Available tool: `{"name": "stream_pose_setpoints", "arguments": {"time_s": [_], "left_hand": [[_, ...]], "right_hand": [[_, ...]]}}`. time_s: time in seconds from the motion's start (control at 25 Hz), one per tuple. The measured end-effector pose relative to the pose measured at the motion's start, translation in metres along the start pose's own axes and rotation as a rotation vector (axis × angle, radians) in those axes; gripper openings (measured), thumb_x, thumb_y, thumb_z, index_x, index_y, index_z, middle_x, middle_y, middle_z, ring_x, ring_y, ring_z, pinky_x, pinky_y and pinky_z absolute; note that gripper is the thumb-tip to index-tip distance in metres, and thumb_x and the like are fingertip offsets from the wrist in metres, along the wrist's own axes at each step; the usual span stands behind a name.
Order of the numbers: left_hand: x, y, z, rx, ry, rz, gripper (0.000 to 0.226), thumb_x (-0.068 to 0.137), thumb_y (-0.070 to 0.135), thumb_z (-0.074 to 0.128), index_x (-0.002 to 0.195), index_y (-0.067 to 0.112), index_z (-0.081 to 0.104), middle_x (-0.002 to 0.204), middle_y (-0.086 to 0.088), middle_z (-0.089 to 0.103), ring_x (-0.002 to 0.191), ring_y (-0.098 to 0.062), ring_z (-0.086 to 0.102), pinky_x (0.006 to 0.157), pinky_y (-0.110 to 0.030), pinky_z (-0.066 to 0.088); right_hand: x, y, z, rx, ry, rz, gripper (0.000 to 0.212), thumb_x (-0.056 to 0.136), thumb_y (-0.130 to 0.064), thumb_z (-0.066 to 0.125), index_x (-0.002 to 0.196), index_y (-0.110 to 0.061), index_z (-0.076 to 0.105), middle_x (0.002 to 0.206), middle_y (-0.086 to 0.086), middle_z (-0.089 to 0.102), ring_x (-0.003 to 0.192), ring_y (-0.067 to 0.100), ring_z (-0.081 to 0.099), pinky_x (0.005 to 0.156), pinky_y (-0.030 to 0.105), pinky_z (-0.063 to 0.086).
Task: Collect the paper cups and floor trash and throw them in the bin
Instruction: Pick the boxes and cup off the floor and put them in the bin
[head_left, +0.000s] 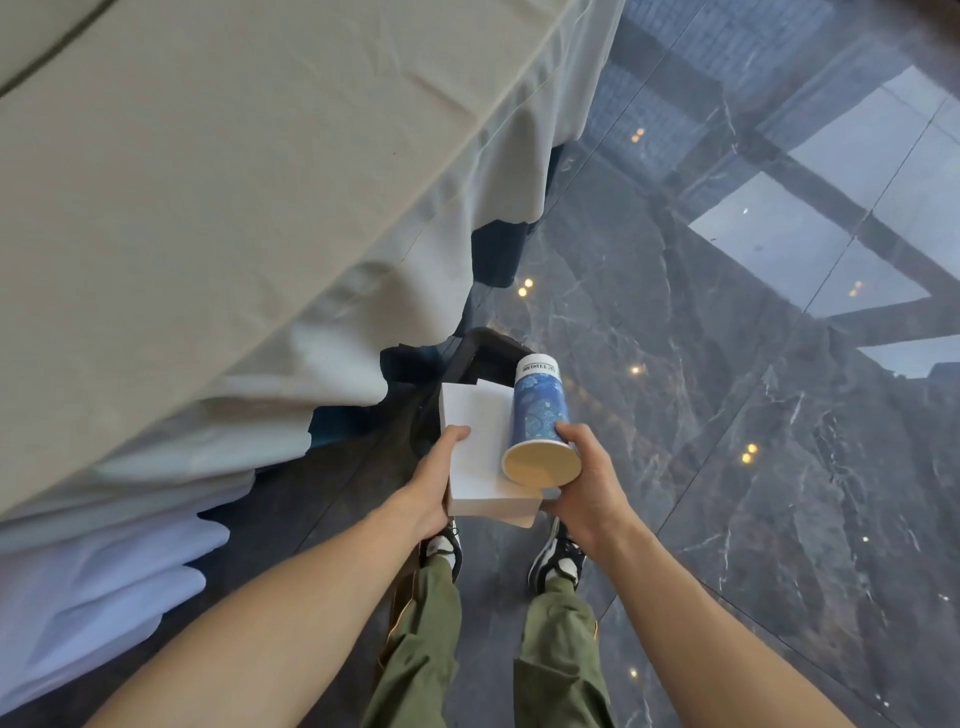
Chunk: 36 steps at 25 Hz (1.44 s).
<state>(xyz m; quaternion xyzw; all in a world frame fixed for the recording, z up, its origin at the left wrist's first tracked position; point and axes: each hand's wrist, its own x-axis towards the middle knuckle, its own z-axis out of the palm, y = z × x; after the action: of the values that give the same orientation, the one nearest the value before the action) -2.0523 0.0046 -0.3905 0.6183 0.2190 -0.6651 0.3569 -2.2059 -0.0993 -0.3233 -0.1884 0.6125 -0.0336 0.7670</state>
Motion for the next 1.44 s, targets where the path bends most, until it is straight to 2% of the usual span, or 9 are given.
{"name": "stream_pose_setpoints", "arguments": {"time_s": [0.16,0.4,0.52,0.64,0.88,1.04,1.2,1.28,1.44], "left_hand": [[0.012,-0.002,-0.002,-0.102,-0.013,-0.038,0.059,0.088,0.056,0.06,0.133,0.019,0.065,0.113,-0.017,0.078,0.1,-0.035,0.071,0.072,-0.039,0.057],[0.012,-0.016,-0.005,-0.302,0.005,-0.03,0.042,0.099,0.048,0.048,0.118,0.015,0.067,0.082,-0.012,0.08,0.082,-0.032,0.069,0.068,-0.037,0.054],[0.01,-0.02,-0.004,-0.356,0.023,-0.048,0.044,0.097,0.05,0.049,0.119,0.016,0.067,0.086,-0.015,0.08,0.088,-0.034,0.069,0.077,-0.042,0.054],[0.009,-0.022,-0.002,-0.282,0.051,-0.061,0.045,0.096,0.055,0.046,0.113,0.021,0.068,0.091,-0.01,0.078,0.091,-0.031,0.067,0.085,-0.044,0.049],[0.005,-0.021,-0.006,-0.294,0.043,-0.072,0.056,0.089,0.061,0.052,0.124,0.02,0.068,0.1,-0.01,0.078,0.089,-0.03,0.069,0.072,-0.037,0.051],[0.002,-0.022,-0.005,-0.385,0.023,-0.011,0.055,0.092,0.054,0.054,0.131,0.017,0.068,0.097,-0.013,0.08,0.089,-0.032,0.071,0.074,-0.038,0.055],[-0.004,-0.021,-0.013,-0.392,-0.007,-0.029,0.038,0.093,0.045,0.06,0.118,0.017,0.066,0.079,-0.009,0.079,0.078,-0.028,0.069,0.052,-0.032,0.055],[-0.007,-0.021,-0.021,-0.416,-0.009,-0.033,0.035,0.092,0.04,0.064,0.118,0.016,0.066,0.082,-0.011,0.079,0.082,-0.029,0.069,0.057,-0.033,0.055],[-0.016,-0.025,-0.041,-0.392,0.032,0.048,0.047,0.089,0.037,0.069,0.13,0.014,0.065,0.107,-0.014,0.08,0.104,-0.034,0.071,0.086,-0.044,0.056]], "right_hand": [[0.006,-0.003,0.005,0.059,0.017,-0.03,0.068,0.079,-0.05,0.064,0.13,-0.005,0.062,0.097,0.015,0.071,0.07,0.02,0.065,0.065,0.035,0.049],[-0.002,-0.006,0.021,0.119,-0.015,-0.067,0.042,0.092,-0.04,0.056,0.118,-0.008,0.064,0.096,0.015,0.07,0.068,0.018,0.065,0.072,0.037,0.047],[-0.002,-0.007,0.025,0.134,0.012,-0.096,0.037,0.094,-0.037,0.055,0.116,-0.008,0.064,0.096,0.014,0.072,0.081,0.022,0.066,0.079,0.039,0.047],[-0.003,-0.011,0.027,0.128,0.021,-0.111,0.031,0.096,-0.035,0.053,0.109,-0.009,0.066,0.091,0.012,0.073,0.08,0.022,0.065,0.075,0.037,0.047],[-0.001,-0.011,0.027,0.164,0.051,-0.102,0.035,0.094,-0.034,0.055,0.115,-0.008,0.064,0.09,0.012,0.073,0.077,0.02,0.066,0.067,0.032,0.047],[-0.003,-0.012,0.027,0.199,0.023,-0.112,0.034,0.096,-0.032,0.052,0.115,-0.006,0.063,0.088,0.012,0.073,0.073,0.018,0.066,0.064,0.031,0.047],[0.004,-0.011,0.03,0.21,-0.006,-0.075,0.045,0.092,-0.037,0.055,0.124,-0.005,0.062,0.099,0.016,0.071,0.084,0.022,0.066,0.072,0.034,0.048],[0.006,-0.013,0.032,0.218,-0.026,-0.044,0.044,0.09,-0.038,0.056,0.119,-0.007,0.066,0.1,0.016,0.072,0.088,0.025,0.066,0.075,0.039,0.048],[0.018,-0.02,0.026,0.347,0.077,-0.02,0.037,0.088,-0.035,0.059,0.111,-0.007,0.065,0.102,0.019,0.068,0.093,0.029,0.066,0.085,0.047,0.053]]}}
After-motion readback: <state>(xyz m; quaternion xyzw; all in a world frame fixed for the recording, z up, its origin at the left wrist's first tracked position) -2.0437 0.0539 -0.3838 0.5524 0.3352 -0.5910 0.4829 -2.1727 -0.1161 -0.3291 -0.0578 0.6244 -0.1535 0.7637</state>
